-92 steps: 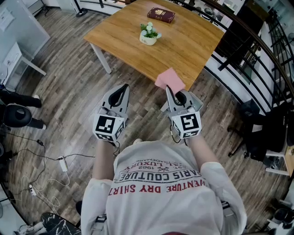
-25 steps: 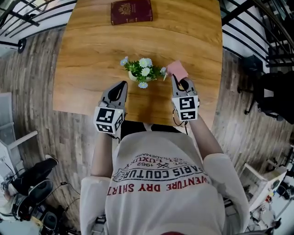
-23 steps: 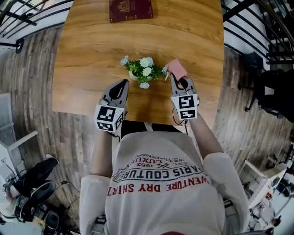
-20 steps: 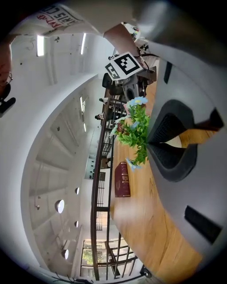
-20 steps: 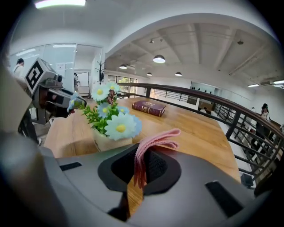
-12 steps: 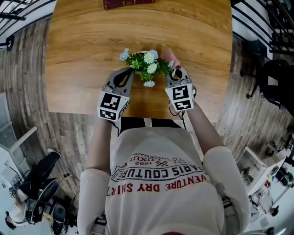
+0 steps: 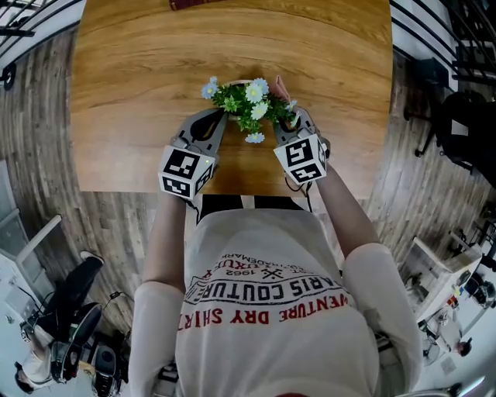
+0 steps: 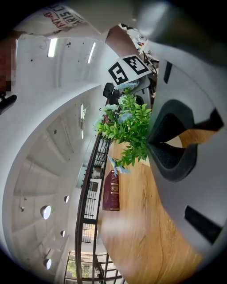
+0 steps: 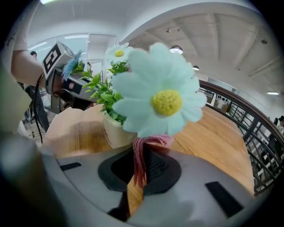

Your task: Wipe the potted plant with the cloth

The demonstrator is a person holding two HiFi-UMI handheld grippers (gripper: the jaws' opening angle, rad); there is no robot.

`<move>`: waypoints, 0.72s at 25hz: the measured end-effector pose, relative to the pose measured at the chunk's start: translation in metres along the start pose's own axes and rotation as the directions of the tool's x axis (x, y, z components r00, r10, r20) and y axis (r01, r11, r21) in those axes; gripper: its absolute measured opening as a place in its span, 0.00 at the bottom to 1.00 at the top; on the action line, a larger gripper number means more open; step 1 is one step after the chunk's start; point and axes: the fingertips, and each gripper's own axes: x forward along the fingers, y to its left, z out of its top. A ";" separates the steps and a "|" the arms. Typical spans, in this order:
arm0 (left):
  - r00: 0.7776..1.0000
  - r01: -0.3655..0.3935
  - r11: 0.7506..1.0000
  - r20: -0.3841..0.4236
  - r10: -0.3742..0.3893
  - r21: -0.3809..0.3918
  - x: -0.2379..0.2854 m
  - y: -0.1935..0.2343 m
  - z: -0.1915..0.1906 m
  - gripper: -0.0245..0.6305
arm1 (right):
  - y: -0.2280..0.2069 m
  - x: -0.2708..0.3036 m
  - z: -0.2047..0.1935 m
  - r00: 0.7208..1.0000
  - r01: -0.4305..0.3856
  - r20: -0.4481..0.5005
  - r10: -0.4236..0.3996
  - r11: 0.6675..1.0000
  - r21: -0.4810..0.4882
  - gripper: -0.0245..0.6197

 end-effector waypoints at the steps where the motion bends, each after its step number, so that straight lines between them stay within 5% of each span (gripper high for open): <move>1: 1.000 0.005 1.000 0.000 -0.005 -0.003 0.000 0.000 0.000 0.06 | 0.003 0.000 -0.002 1.000 -0.010 -0.010 0.010 1.000 -0.008 0.09; 7: 1.000 0.025 1.000 0.006 -0.025 -0.004 -0.001 0.000 -0.001 0.06 | 0.013 -0.001 -0.007 0.999 -0.009 -0.040 0.008 1.000 -0.028 0.09; 18: 0.996 0.089 0.996 0.005 -0.089 0.030 -0.002 -0.001 0.004 0.06 | 0.044 -0.001 -0.013 0.995 -0.007 -0.095 0.017 0.995 0.104 0.09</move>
